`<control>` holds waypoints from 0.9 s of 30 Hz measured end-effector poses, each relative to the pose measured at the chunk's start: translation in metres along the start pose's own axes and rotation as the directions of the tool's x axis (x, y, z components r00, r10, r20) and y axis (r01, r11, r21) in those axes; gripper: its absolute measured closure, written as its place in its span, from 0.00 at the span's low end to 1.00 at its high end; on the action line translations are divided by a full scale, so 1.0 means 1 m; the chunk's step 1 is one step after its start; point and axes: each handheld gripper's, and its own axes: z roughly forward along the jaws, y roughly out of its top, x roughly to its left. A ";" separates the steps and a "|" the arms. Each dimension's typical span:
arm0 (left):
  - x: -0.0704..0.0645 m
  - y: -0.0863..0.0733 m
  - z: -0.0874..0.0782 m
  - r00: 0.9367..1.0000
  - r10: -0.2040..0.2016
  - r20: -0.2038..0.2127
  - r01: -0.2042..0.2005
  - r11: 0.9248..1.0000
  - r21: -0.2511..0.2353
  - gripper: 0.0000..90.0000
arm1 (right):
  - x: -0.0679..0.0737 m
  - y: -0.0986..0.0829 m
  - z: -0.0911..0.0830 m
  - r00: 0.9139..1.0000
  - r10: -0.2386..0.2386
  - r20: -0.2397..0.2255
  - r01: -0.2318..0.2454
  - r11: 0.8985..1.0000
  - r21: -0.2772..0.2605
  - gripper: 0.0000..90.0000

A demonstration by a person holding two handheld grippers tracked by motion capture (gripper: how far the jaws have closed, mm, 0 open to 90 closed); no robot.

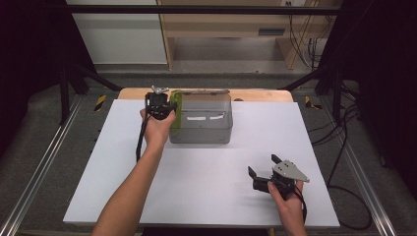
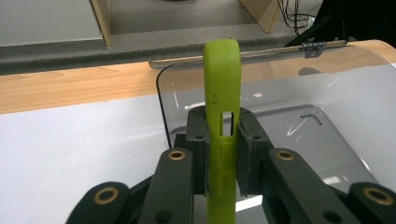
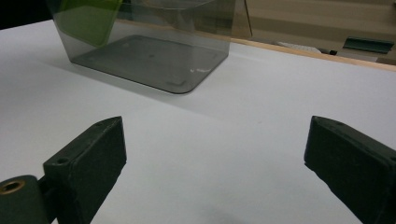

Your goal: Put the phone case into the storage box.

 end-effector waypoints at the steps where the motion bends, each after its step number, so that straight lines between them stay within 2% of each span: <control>1: 0.000 0.000 0.000 1.000 0.000 0.001 0.000 1.000 0.000 0.86 | 0.000 0.000 0.000 1.000 -0.001 0.001 0.001 1.000 0.000 0.07; 27: -0.001 -0.003 0.001 1.000 -0.006 0.012 0.006 1.000 0.013 0.86 | 0.001 0.000 0.001 1.000 0.000 0.000 0.000 1.000 0.002 0.07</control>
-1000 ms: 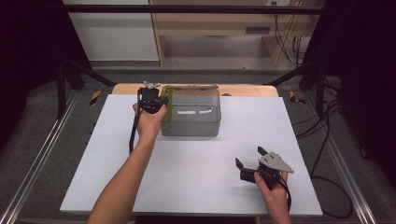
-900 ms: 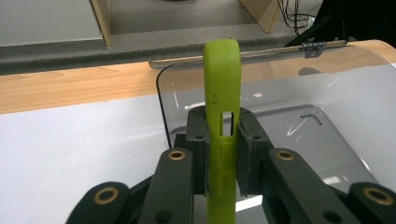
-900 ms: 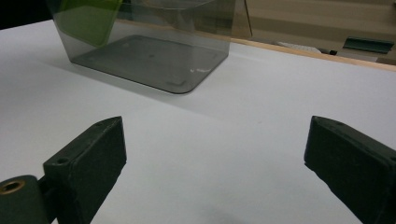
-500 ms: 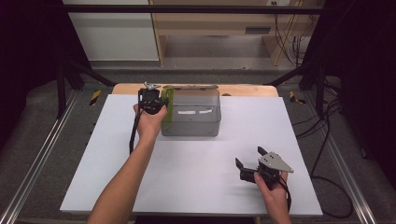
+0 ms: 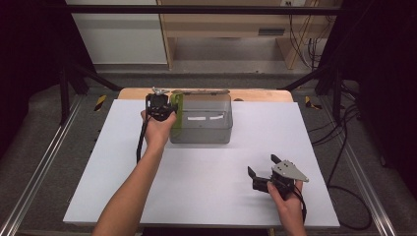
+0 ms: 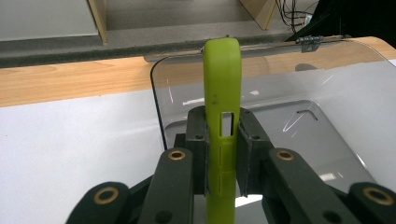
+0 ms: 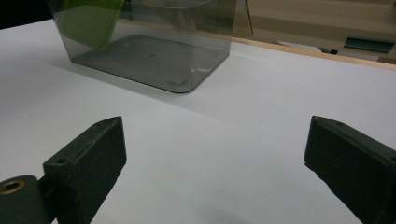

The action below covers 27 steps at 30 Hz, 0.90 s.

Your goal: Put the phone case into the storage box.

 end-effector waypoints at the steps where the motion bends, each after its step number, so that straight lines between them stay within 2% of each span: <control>1: -0.001 0.000 0.000 1.000 0.001 0.000 -0.001 1.000 0.001 0.86 | 0.000 0.000 0.000 1.000 0.000 0.000 0.000 1.000 0.000 0.07; 27: -0.001 -0.002 0.001 1.000 0.008 0.002 -0.008 1.000 0.022 0.86 | 0.001 0.000 0.001 1.000 0.004 -0.005 -0.004 1.000 0.006 0.07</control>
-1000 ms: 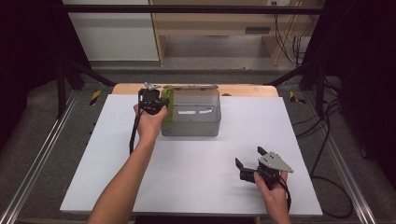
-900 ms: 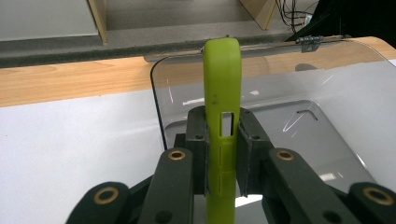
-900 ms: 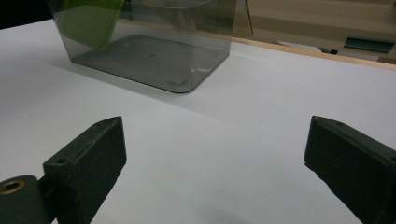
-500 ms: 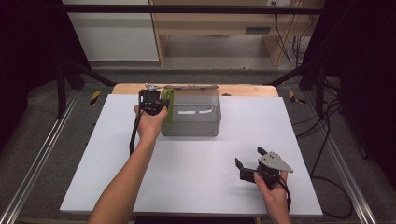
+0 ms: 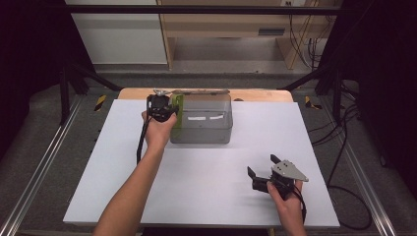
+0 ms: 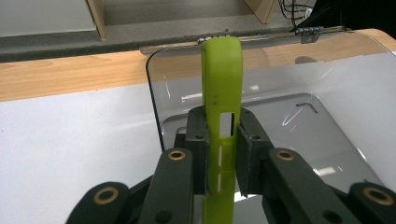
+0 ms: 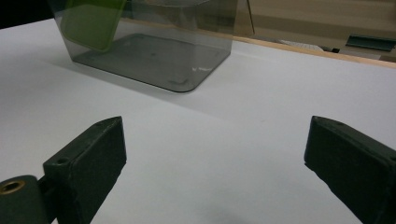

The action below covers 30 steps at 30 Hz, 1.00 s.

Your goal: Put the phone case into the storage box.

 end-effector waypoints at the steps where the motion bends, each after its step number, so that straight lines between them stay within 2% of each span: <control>1: 0.000 0.000 0.000 1.000 -0.001 0.000 0.001 1.000 0.000 0.86 | 0.000 0.000 0.000 1.000 0.000 -0.001 0.000 1.000 0.000 0.07; 11: 0.001 0.000 0.004 1.000 0.011 -0.009 -0.011 1.000 -0.015 0.86 | 0.000 0.000 0.001 1.000 0.000 -0.001 0.000 1.000 0.003 0.07; 17: 0.002 0.000 0.008 1.000 0.003 -0.003 -0.003 1.000 -0.029 0.86 | 0.001 -0.001 0.002 1.000 -0.003 -0.004 0.003 1.000 0.008 0.07; 22: 0.004 0.002 0.009 1.000 -0.006 -0.001 0.006 1.000 -0.016 0.86 | 0.001 -0.001 0.002 1.000 -0.002 -0.005 0.002 1.000 0.010 0.07; 26: 0.008 0.003 0.010 1.000 -0.029 -0.001 0.029 0.999 -0.016 0.86 | 0.001 -0.001 0.002 1.000 -0.002 -0.006 0.002 1.000 0.011 0.07; 30: 0.010 0.005 0.013 1.000 -0.030 0.007 0.030 1.000 -0.009 0.86 | 0.001 -0.001 0.002 1.000 0.000 -0.005 0.000 1.000 0.012 0.07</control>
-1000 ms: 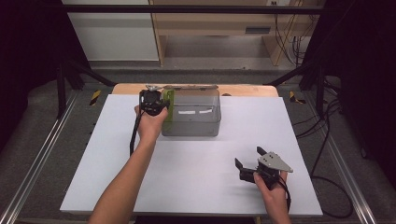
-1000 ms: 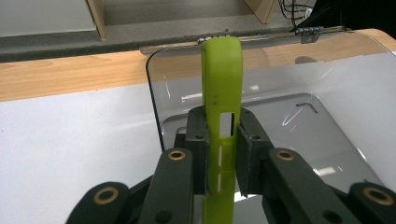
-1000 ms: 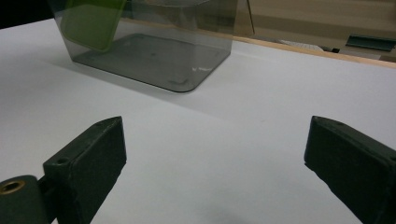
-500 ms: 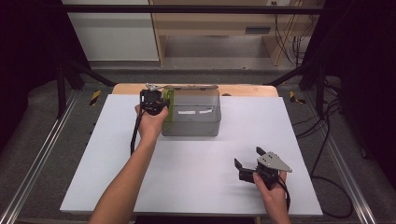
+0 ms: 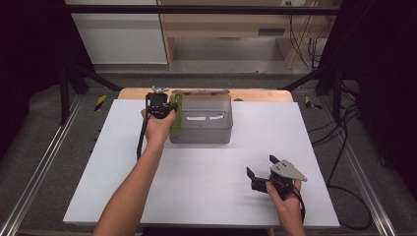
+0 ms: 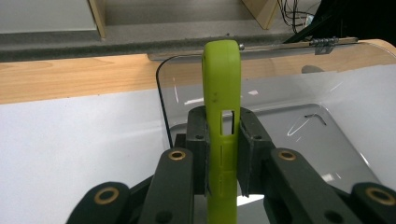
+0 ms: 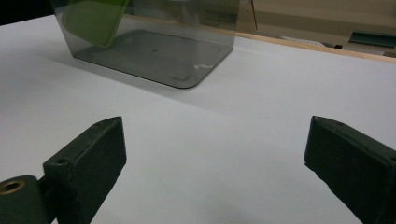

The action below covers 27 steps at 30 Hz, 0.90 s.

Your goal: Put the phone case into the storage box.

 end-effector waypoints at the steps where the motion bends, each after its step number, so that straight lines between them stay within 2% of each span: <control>1: 0.000 0.000 0.000 1.000 -0.001 0.003 0.001 1.000 0.002 0.86 | 0.000 0.000 0.000 1.000 -0.002 0.000 0.002 1.000 0.000 0.07; 6: -0.002 0.001 0.003 1.000 0.005 0.003 -0.005 1.000 -0.002 0.85 | 0.000 0.000 0.001 1.000 -0.002 -0.001 0.002 1.000 0.001 0.07; 13: -0.001 0.002 0.001 1.000 0.014 0.008 -0.014 1.000 0.025 0.86 | 0.001 -0.001 0.002 1.000 0.002 -0.004 -0.002 1.000 0.011 0.07; 20: -0.002 0.004 -0.005 1.000 -0.011 0.012 0.011 1.000 0.028 0.86 | 0.001 -0.001 0.001 1.000 0.003 -0.002 -0.003 1.000 0.009 0.07; 27: -0.003 0.005 -0.004 1.000 -0.008 0.011 0.007 0.999 0.049 0.86 | 0.002 -0.001 0.001 1.000 -0.005 -0.007 0.005 1.000 0.010 0.07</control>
